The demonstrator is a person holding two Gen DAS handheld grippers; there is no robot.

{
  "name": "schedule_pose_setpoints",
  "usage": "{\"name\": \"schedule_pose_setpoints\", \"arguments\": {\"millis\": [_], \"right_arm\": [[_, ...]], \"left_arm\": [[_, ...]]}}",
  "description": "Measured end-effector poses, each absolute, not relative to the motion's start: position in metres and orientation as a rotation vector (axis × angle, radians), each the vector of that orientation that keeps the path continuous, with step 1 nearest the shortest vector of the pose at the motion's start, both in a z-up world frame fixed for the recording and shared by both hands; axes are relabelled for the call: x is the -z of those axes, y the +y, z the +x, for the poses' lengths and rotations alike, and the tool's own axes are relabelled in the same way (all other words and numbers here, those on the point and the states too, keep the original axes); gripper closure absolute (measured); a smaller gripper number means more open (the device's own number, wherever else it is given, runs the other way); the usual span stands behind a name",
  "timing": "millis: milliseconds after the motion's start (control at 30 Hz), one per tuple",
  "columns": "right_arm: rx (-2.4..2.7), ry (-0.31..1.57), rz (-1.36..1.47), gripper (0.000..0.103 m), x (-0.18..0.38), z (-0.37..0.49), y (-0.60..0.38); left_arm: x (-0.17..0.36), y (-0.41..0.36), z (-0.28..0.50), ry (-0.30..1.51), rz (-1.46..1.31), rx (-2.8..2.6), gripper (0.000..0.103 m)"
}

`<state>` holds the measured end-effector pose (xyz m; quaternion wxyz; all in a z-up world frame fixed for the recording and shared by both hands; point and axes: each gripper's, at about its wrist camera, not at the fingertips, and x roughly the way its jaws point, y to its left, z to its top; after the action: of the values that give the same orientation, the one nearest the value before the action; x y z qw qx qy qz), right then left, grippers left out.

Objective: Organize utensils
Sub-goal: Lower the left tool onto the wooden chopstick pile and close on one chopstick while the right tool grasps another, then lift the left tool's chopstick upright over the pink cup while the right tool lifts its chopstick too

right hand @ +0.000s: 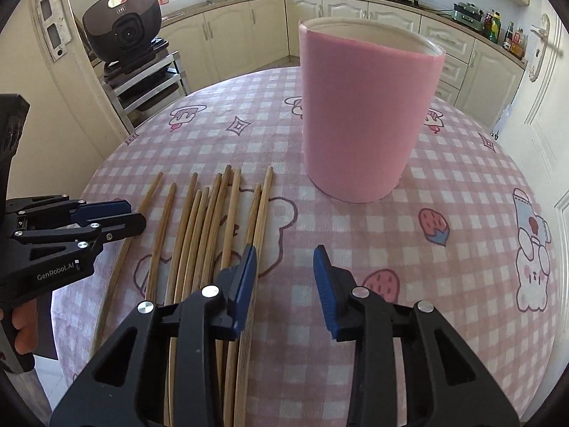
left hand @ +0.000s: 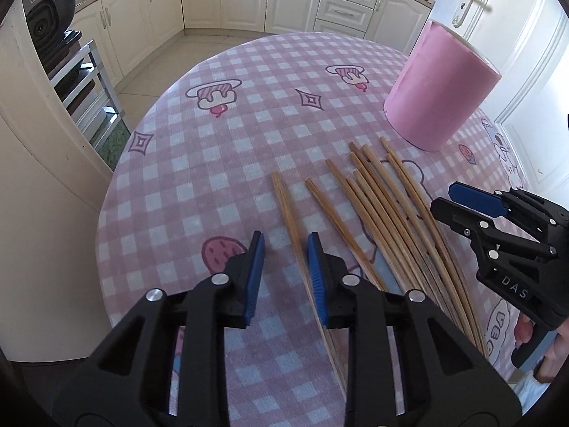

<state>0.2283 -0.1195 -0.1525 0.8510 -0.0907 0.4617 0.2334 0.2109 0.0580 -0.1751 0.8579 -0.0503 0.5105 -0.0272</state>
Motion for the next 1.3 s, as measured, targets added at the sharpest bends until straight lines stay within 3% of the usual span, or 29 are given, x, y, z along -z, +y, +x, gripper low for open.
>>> {"name": "schedule_pose_setpoints", "arguments": {"millis": [167, 300, 500, 700, 767, 900, 1300], "right_arm": [[-0.513, 1.016, -0.213, 0.072, 0.152, 0.238, -0.114], [-0.520, 1.053, -0.259, 0.074, 0.150, 0.245, -0.101], [-0.537, 1.134, -0.265, 0.080, 0.152, 0.262, -0.095], [-0.490, 1.137, -0.332, 0.087, 0.154, 0.268, -0.081], [-0.475, 1.133, -0.329, 0.097, 0.154, 0.272, -0.079], [-0.489, 1.119, -0.282, 0.098, 0.151, 0.268, -0.082], [-0.602, 0.897, -0.110, 0.098, 0.057, 0.222, -0.116]], "left_arm": [[0.175, 0.053, 0.211, 1.067, -0.062, 0.050, 0.080], [0.175, 0.051, 0.214, 1.073, -0.059, 0.059, 0.090], [0.175, 0.051, 0.219, 1.090, -0.046, 0.078, 0.091], [0.176, 0.046, 0.228, 1.105, -0.035, 0.070, 0.093], [0.175, 0.046, 0.230, 1.100, -0.049, 0.076, 0.095], [0.170, 0.044, 0.227, 1.081, -0.057, 0.089, 0.097], [0.071, 0.027, 0.186, 0.873, -0.106, 0.209, 0.098]]}}
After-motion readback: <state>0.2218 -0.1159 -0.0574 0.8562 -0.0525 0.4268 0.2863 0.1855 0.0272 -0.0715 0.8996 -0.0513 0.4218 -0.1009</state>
